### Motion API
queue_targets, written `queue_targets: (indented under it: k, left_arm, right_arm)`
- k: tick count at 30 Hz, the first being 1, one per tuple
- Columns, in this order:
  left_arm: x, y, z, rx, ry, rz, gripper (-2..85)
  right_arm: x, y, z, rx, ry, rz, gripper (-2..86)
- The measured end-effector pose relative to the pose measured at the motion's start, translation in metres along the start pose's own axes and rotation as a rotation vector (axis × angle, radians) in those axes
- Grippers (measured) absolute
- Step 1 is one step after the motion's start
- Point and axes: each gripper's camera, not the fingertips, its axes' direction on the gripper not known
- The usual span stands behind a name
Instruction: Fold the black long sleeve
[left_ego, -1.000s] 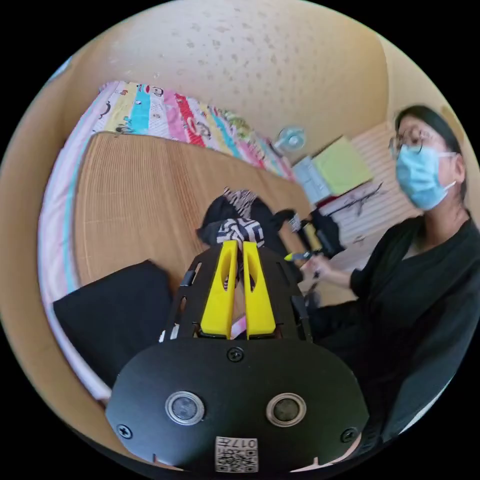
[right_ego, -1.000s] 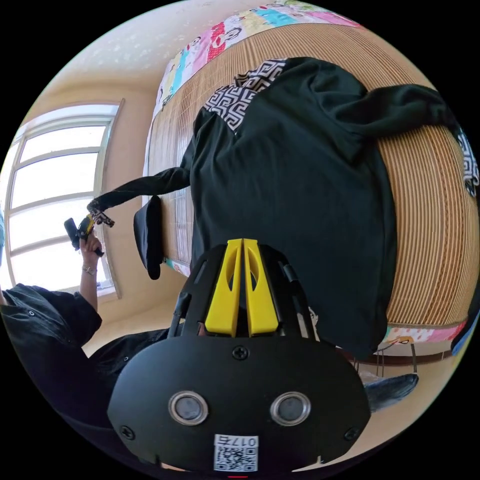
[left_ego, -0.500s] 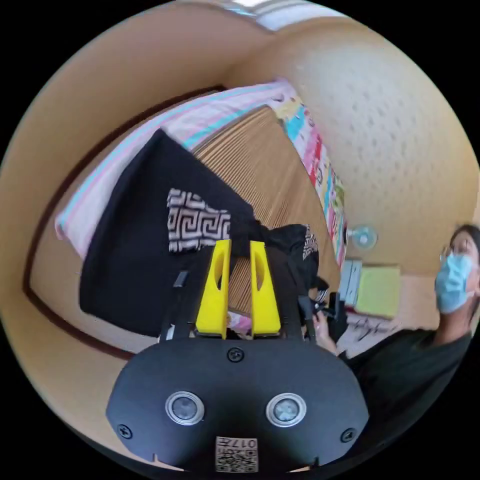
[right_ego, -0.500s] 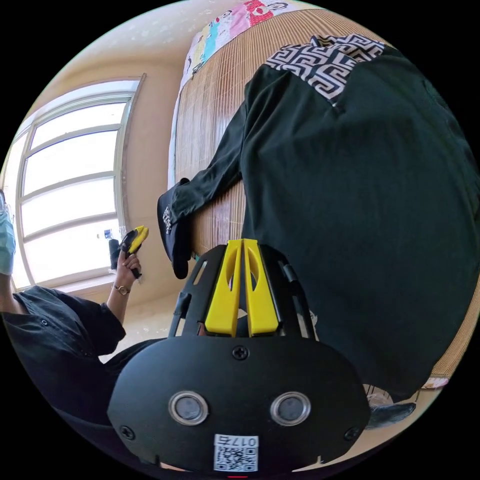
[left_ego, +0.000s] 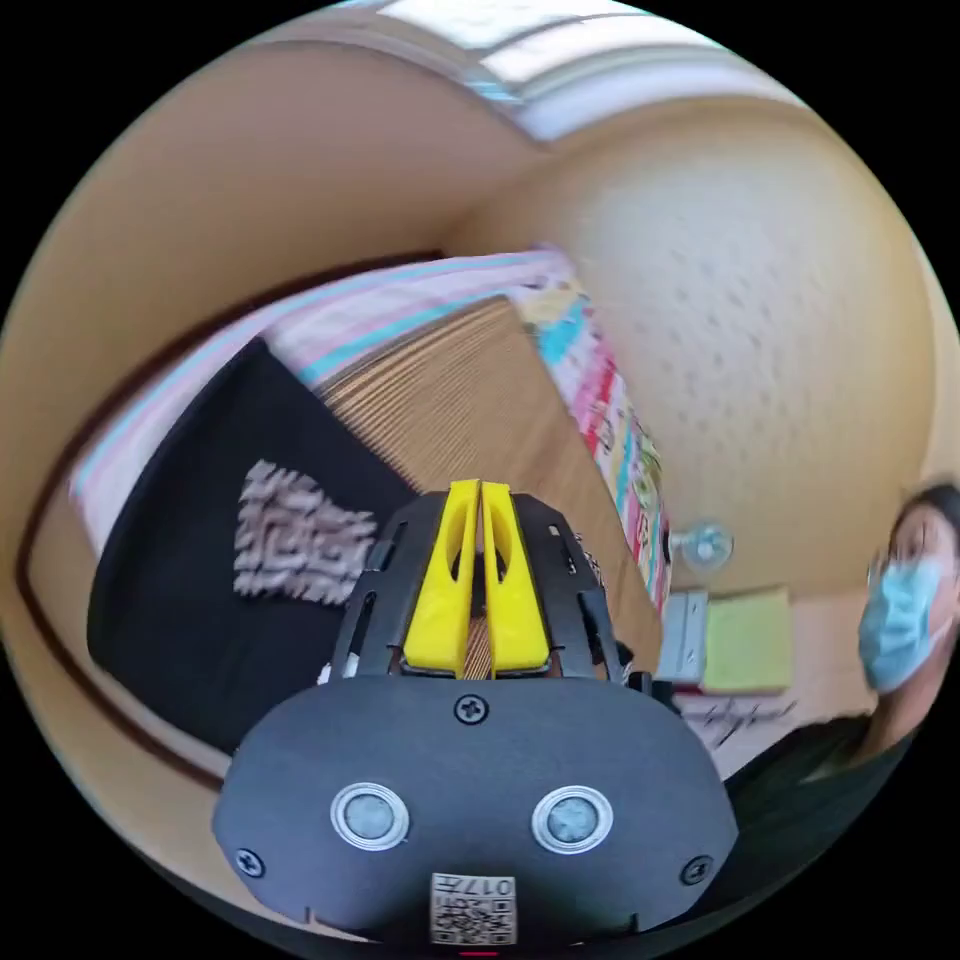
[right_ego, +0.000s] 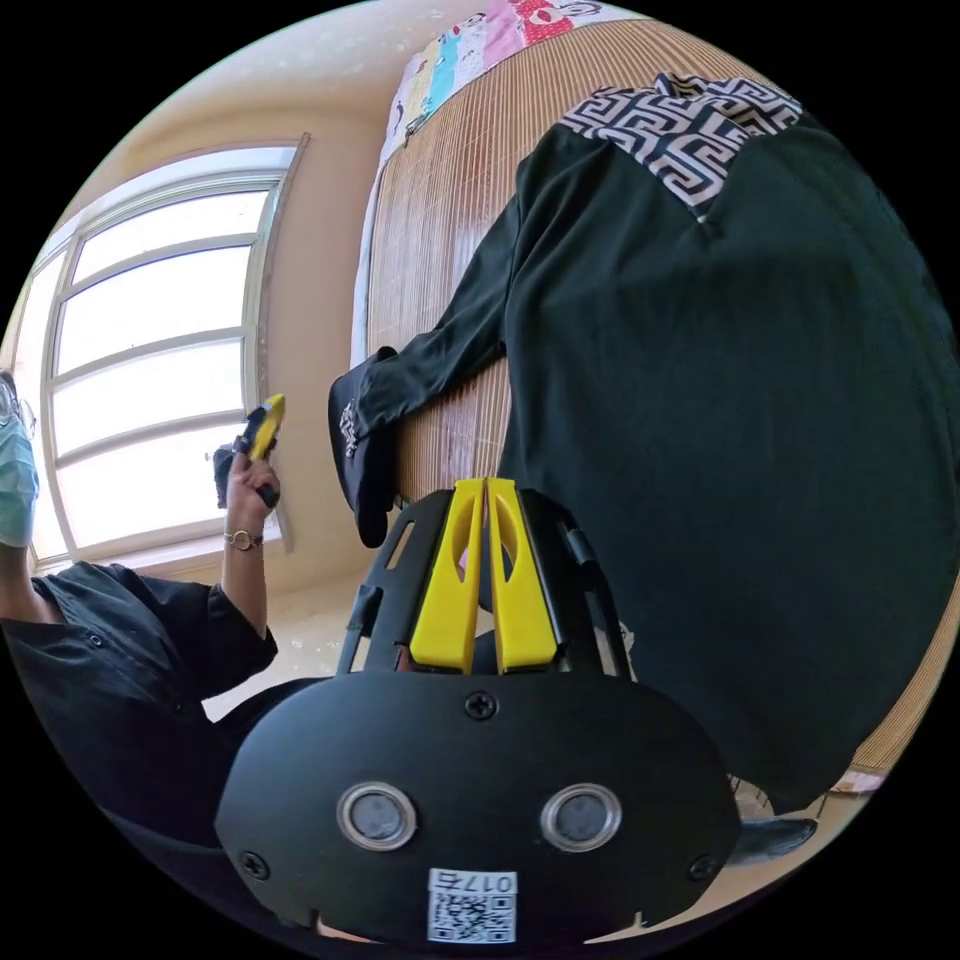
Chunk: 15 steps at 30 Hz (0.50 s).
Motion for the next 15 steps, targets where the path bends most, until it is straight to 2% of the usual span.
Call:
queue_targets:
  k: [2, 3, 4, 5, 6, 8, 10, 12, 14, 15]
  left_arm:
    - [0.091, -0.003, 0.033, 0.061, 0.252, 0.199, -0.9]
    - [0.113, -0.001, 0.049, 0.062, 0.334, 0.213, -0.9]
    - [0.159, 0.006, 0.089, 0.030, 0.493, 0.241, -0.9]
    - [0.207, 0.020, 0.138, -0.051, 0.616, 0.290, -0.9]
    - [0.231, 0.030, 0.165, -0.111, 0.655, 0.321, -0.9]
    - [0.299, 0.082, 0.263, -0.437, 0.639, 0.350, -0.8]
    - [0.292, 0.115, 0.291, -0.501, 0.659, 0.272, -0.4]
    - [0.244, 0.130, 0.291, -0.432, 0.648, 0.189, 0.4]
    - [0.140, 0.135, 0.269, -0.335, 0.422, -0.036, 5.0]
    - [0.113, 0.135, 0.257, -0.297, 0.354, -0.085, 6.2]
  right_arm:
    - [0.011, 0.006, -0.005, 0.019, -0.008, 0.018, 0.5]
    - [0.019, 0.009, -0.007, 0.032, -0.011, 0.038, 0.5]
    - [0.023, 0.011, -0.009, 0.042, -0.011, 0.052, 0.5]
    - [0.032, 0.016, -0.015, 0.071, -0.014, 0.083, 0.5]
    - [0.039, 0.021, -0.023, 0.110, -0.030, 0.110, 0.5]
    - [0.048, 0.030, -0.038, 0.161, -0.069, 0.140, 0.6]
    - [0.055, 0.040, -0.055, 0.200, -0.097, 0.140, 0.6]
    - [0.065, 0.056, -0.073, 0.209, -0.088, 0.128, 0.5]
    - [0.076, 0.066, -0.082, 0.193, -0.073, 0.138, 0.5]
    - [0.086, 0.073, -0.088, 0.187, -0.073, 0.149, 0.5]
